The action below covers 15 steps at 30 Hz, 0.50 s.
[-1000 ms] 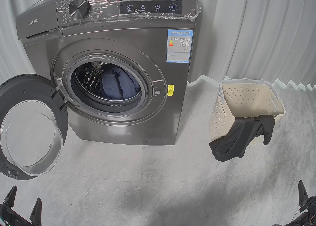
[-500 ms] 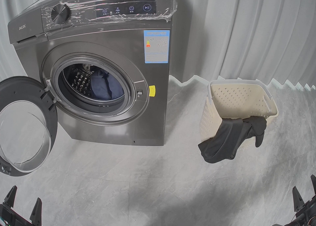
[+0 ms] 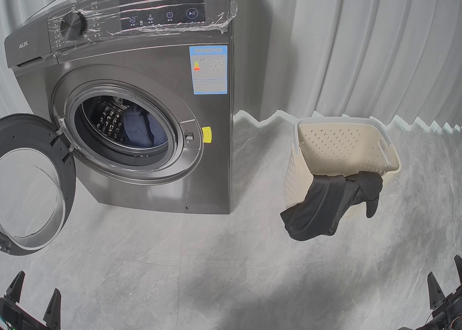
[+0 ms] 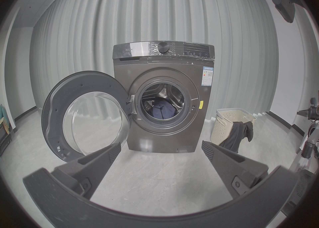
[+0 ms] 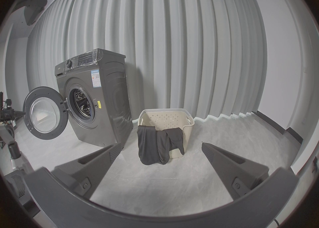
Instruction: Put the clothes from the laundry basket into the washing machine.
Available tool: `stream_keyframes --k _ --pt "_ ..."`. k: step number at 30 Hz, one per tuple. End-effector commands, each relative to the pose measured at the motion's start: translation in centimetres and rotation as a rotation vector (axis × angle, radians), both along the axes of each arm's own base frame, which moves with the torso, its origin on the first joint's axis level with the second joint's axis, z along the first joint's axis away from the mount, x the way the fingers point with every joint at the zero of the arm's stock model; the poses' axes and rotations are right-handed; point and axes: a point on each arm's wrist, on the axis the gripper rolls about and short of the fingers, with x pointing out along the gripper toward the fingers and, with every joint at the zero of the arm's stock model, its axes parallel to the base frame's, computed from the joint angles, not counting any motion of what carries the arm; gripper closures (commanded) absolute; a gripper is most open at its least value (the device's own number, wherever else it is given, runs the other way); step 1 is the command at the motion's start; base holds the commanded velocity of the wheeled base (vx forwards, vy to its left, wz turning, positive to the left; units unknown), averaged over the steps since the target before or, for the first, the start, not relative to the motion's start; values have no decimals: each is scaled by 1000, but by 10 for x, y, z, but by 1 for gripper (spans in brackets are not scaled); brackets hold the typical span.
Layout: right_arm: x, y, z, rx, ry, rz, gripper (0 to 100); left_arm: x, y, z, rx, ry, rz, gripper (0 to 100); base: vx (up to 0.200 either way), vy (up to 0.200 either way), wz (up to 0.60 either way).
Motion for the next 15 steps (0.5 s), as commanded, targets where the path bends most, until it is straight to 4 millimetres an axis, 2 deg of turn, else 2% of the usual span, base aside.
stream_keyframes --k 1,4,13,15 --pt "0 0 -5 0 3 -1 0 0 0 -5 -2 4 -1 0 0 -200 0" --pt "0 0 -5 0 3 -1 0 0 0 -5 1 5 -1 0 0 -200 0" --pt "0 0 -5 0 3 -1 0 0 0 -5 -6 3 -4 0 0 0 0" --pt "0 0 -5 -2 3 -1 0 0 0 -5 -3 4 -4 0 200 0 0"
